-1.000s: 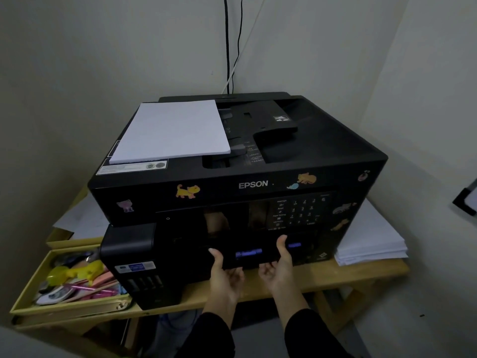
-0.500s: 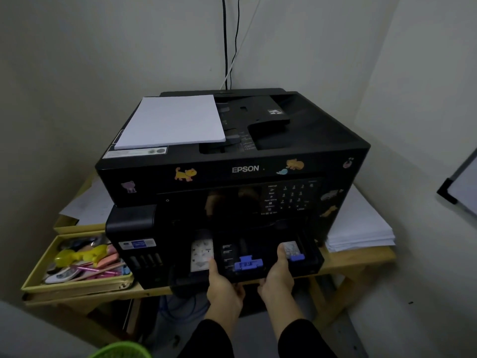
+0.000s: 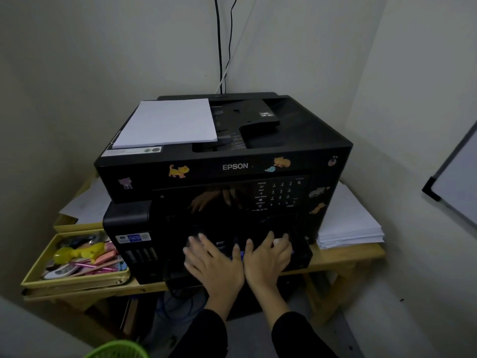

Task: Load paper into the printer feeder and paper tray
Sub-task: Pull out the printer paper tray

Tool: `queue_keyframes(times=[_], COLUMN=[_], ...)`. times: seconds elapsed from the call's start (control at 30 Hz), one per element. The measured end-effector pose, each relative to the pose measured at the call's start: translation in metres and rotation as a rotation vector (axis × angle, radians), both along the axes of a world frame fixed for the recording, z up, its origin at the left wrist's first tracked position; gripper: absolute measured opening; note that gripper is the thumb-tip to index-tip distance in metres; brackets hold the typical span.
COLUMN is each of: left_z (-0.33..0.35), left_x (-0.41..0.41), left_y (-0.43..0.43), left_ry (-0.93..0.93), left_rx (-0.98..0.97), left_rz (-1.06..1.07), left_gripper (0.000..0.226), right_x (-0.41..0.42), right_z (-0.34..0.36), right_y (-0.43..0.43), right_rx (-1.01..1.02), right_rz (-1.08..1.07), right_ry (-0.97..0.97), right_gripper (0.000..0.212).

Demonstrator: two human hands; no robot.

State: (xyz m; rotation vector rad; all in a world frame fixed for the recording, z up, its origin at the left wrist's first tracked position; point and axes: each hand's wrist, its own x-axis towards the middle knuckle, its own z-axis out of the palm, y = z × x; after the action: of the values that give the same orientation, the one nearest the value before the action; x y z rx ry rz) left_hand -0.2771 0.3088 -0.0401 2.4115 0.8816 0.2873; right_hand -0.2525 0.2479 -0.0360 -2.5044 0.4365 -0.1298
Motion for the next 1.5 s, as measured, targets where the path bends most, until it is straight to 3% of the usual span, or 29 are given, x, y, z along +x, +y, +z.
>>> queue_keyframes(times=[0.17,0.37,0.9,1.5], left_z=[-0.018,-0.013,-0.015,-0.027], left_x=[0.004,0.002,-0.09,-0.159], left_y=[0.022,0.023,-0.002,-0.022], left_ry=[0.269,0.463,0.452,0.305], left_rx=[0.149,0.252,0.319,0.389], left_rz=[-0.176,-0.276,-0.314,-0.242], left_gripper=[0.09,0.082,0.073,0.066], right_x=[0.005,0.003,-0.084,-0.149], right_z=[-0.013,-0.013,-0.018,-0.027], right_y=[-0.013,-0.021,-0.059,-0.078], right_rx=[-0.258,-0.374,-0.475,-0.451], right_rz=[0.253,0.391,0.542,0.531], right_ry=[0.127,0.277,0.182,0.125], right_gripper=[0.071,0.078,0.071,0.071])
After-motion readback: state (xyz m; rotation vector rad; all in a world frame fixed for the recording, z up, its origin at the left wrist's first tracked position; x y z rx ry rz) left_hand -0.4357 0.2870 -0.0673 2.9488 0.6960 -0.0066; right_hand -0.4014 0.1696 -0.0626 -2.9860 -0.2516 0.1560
